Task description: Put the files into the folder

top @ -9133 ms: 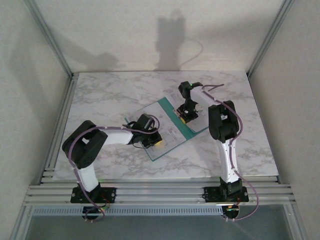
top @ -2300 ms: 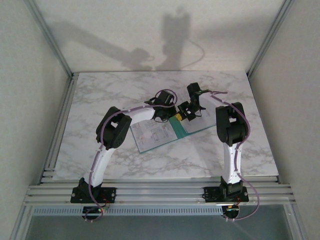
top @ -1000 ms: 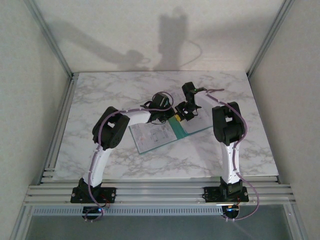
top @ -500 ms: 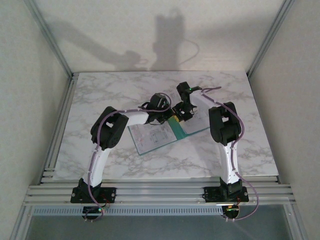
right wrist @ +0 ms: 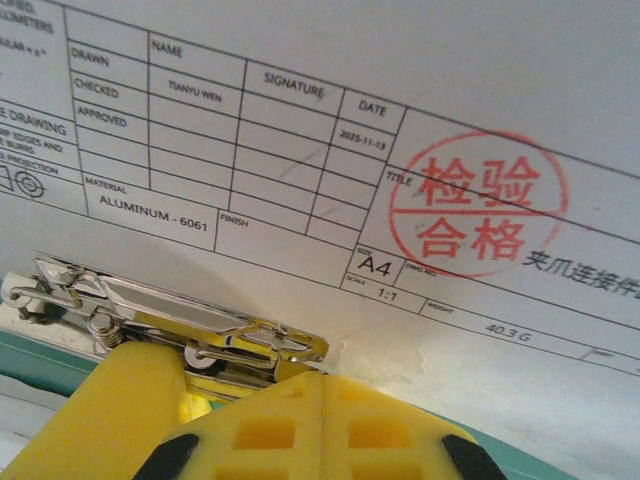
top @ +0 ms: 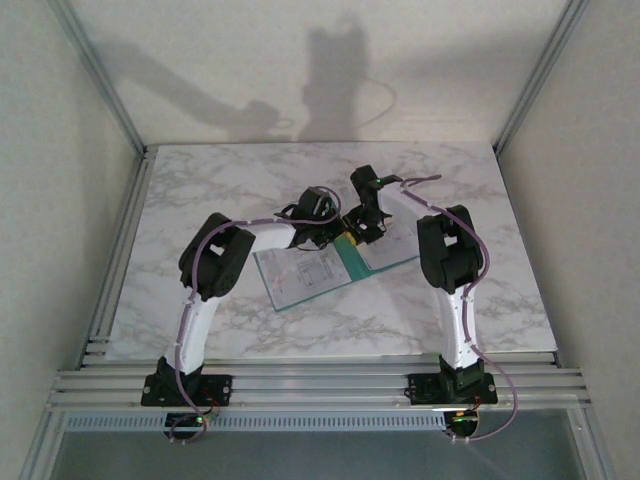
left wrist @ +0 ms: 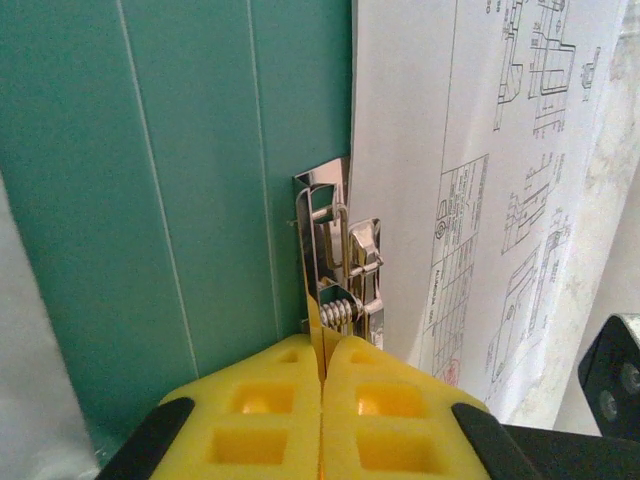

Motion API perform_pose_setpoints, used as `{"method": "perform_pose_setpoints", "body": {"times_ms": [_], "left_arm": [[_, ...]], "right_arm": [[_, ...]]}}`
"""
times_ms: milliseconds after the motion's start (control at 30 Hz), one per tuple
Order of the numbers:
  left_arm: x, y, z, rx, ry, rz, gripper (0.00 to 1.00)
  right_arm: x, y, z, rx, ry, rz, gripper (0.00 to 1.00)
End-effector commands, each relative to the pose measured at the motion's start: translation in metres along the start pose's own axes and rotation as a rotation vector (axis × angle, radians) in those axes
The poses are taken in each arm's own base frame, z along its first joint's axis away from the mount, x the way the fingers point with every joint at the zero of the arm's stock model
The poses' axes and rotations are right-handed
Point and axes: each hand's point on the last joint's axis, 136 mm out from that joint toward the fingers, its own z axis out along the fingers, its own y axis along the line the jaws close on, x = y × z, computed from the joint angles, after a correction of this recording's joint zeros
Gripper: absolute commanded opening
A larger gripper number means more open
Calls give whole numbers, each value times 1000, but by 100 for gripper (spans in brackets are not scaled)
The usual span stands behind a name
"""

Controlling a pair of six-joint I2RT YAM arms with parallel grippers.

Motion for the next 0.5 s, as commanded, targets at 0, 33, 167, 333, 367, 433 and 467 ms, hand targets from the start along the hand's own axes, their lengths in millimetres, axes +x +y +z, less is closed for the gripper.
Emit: {"method": "perform_pose_setpoints", "body": {"times_ms": [0,33,167,333,367,433,467], "left_arm": [[66,101,5,-347,211,-18,7],[63,100,4,-353,207,-3,7],[58,97,-1,-357,200,45,9],[48,70,-15,-312,164,114,20],[45,61,-19,-292,157,122,23],[41,42,-26,-255,140,133,28],[39,32,-29,-237,130,140,31]], "right_arm": [[51,2,13,30,123,-66,0],[49,9,2,2,110,-73,2],[38,20,-34,-63,63,-78,10],[28,9,-56,-93,14,-101,12],[28,5,-56,-97,15,-105,12],[28,-3,-55,-101,15,-116,12],[29,-8,-53,-100,15,-124,12]]}}
